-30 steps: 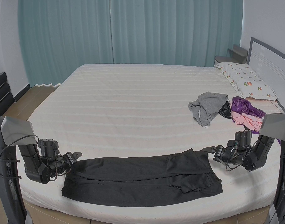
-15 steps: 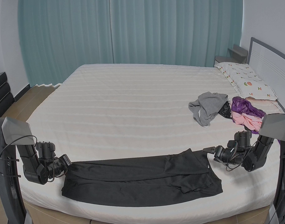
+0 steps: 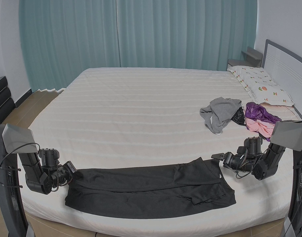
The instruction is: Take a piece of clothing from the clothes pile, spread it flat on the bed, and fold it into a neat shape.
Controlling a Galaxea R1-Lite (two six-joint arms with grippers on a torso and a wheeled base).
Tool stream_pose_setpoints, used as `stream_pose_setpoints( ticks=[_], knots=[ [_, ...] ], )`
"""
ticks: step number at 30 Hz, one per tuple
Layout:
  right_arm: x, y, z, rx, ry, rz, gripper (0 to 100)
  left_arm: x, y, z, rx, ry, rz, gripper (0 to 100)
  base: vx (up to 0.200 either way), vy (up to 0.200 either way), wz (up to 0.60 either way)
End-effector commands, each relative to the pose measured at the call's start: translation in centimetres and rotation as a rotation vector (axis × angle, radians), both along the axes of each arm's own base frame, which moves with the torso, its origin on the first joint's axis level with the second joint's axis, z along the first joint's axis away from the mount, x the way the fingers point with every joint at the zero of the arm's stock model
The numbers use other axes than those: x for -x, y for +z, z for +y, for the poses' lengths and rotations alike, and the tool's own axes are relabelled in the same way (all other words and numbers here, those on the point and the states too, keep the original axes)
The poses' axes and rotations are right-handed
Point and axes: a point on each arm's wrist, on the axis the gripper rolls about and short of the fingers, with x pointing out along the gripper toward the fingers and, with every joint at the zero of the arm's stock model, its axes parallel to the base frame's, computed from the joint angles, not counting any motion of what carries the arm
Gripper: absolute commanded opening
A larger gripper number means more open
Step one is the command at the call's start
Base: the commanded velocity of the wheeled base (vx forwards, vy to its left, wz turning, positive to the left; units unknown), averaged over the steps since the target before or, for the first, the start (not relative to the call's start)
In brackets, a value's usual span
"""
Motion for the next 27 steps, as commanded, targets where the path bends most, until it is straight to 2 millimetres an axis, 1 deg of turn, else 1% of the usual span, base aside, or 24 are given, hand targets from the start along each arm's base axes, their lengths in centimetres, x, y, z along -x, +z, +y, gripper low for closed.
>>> stream_pose_setpoints(
  ticks=[1, 6, 7, 10, 17, 22, 27],
  knots=[
    [-0.6, -0.9, 0.3, 0.005, 0.002, 0.005, 100, 0.0, 0.0, -0.4, 0.008, -0.008, -0.001, 0, 0.000, 0.000, 0.00],
    [-0.9, -1.0, 0.5, 0.006, 0.005, 0.009, 100, -0.3, 0.0, -0.4, 0.011, -0.005, -0.007, 0, 0.000, 0.000, 0.00],
    [-1.1, -1.0, 0.5, 0.006, 0.007, 0.006, 0, -0.4, 0.0, -0.4, 0.011, -0.005, -0.010, 0, 0.000, 0.000, 0.00],
    [-1.5, -1.3, 0.5, 0.009, 0.003, 0.005, 0, -0.4, 0.1, -0.4, 0.011, -0.004, -0.012, 0, 0.000, 0.000, 0.00],
    [-1.9, -1.0, 0.1, 0.018, -0.030, -0.022, 0, -0.5, 0.3, -0.3, 0.039, 0.023, -0.022, 0, 0.000, 0.000, 0.00],
    [-2.4, -0.2, -0.4, -0.048, -0.096, -0.028, 0, -0.5, 0.2, -0.3, 0.039, 0.023, -0.018, 0, 0.000, 0.000, 0.00],
    [-2.4, -0.4, -0.6, -0.051, -0.110, -0.021, 0, -0.5, 0.2, -0.3, 0.042, 0.021, -0.018, 0, 0.000, 0.000, 0.00]
  ],
)
